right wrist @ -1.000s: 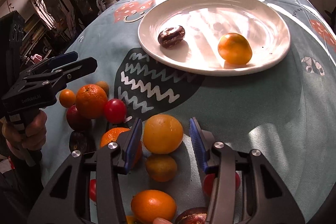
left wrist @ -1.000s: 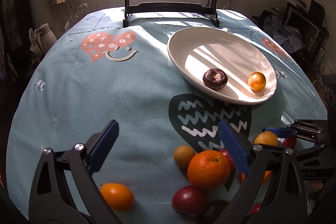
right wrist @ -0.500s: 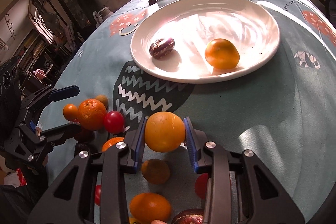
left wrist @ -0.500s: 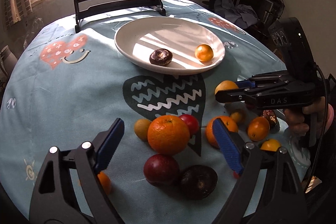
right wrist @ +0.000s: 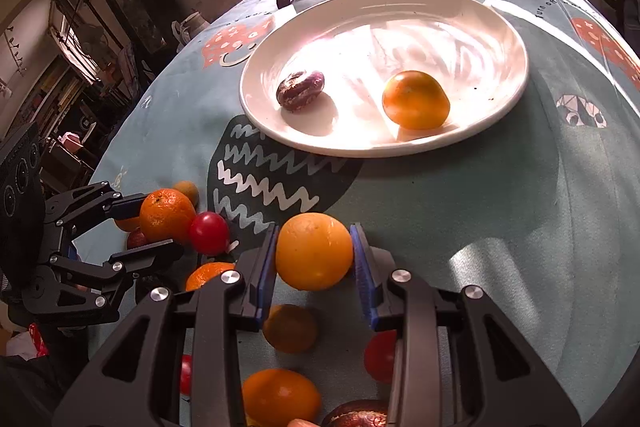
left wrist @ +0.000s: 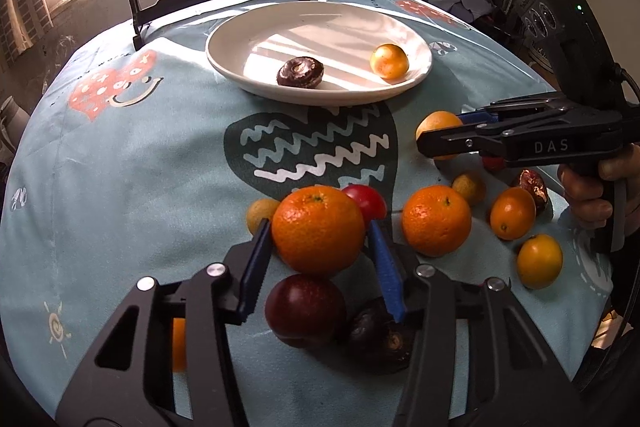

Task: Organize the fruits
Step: 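Grasp a large orange with the right gripper while the left gripper grasps a mandarin, then lower both fruits onto the white plate and open both grippers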

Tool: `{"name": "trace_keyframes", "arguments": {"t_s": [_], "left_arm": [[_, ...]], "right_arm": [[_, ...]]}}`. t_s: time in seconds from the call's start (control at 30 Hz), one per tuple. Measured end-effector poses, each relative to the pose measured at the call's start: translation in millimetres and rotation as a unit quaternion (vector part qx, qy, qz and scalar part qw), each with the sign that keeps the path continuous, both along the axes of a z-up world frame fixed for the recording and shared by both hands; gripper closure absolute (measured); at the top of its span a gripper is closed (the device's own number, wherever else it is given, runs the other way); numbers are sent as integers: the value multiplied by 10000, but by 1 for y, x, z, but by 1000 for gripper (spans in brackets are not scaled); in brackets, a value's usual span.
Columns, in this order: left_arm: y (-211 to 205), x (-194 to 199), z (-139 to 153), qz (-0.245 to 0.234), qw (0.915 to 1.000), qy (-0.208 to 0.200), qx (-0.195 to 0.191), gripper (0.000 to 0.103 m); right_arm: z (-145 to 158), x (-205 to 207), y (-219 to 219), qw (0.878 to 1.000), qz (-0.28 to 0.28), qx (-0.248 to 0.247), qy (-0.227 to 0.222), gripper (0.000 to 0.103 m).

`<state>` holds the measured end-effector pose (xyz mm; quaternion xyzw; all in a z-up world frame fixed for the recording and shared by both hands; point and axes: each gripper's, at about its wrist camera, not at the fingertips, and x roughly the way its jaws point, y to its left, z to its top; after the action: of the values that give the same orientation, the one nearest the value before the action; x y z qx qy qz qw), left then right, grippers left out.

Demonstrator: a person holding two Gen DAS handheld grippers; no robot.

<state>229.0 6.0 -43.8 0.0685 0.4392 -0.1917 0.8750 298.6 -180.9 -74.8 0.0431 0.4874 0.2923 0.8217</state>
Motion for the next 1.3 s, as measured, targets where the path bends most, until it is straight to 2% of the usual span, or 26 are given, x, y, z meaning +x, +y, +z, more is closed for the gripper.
{"name": "trace_keyframes", "arguments": {"t_s": [0.3, 0.4, 0.53, 0.63, 0.73, 0.8, 0.97, 1.13, 1.17, 1.2, 1.23, 1.27, 1.3], "left_arm": [[8, 4, 2, 50, 9994, 96, -319, 57], [16, 6, 9, 305, 9985, -54, -452, 57], [24, 10, 26, 629, 9950, -417, -648, 57], [19, 24, 39, 799, 9918, -541, -833, 57], [7, 56, 48, 957, 9899, -470, -933, 57], [-3, 82, 48, 1107, 9901, -394, -766, 57], [-16, 138, 31, 1383, 9891, -55, -506, 57], [-13, 161, 17, 1603, 9861, 145, -416, 57], [-12, 162, 16, 1656, 9853, 162, -389, 56], [-12, 161, 16, 1623, 9858, 141, -413, 54], [-12, 157, 20, 1577, 9865, 84, -438, 46], [-12, 153, 24, 1573, 9866, 16, -430, 32], [-12, 146, 31, 1603, 9862, -100, -389, 25]], "right_arm": [[1, -1, -1, 10000, 8, 23, -17, 67], [7, 1, -5, 9994, 15, 347, -76, 67], [24, 5, -24, 9935, -437, 904, -546, 67], [35, 13, -34, 9865, -884, 938, -1006, 67], [40, 31, -42, 9798, -1232, 862, -1318, 68], [39, 45, -47, 9770, -1425, 727, -1409, 68], [18, 75, -62, 9805, -1554, 890, -805, 68], [15, 81, -62, 9821, -1458, 914, -771, 67], [15, 81, -61, 9824, -1450, 890, -770, 63], [15, 82, -61, 9825, -1462, 864, -763, 54], [15, 81, -61, 9826, -1485, 823, -751, 50], [17, 79, -61, 9824, -1501, 820, -751, 47], [19, 77, -63, 9819, -1502, 871, -759, 46]]}}
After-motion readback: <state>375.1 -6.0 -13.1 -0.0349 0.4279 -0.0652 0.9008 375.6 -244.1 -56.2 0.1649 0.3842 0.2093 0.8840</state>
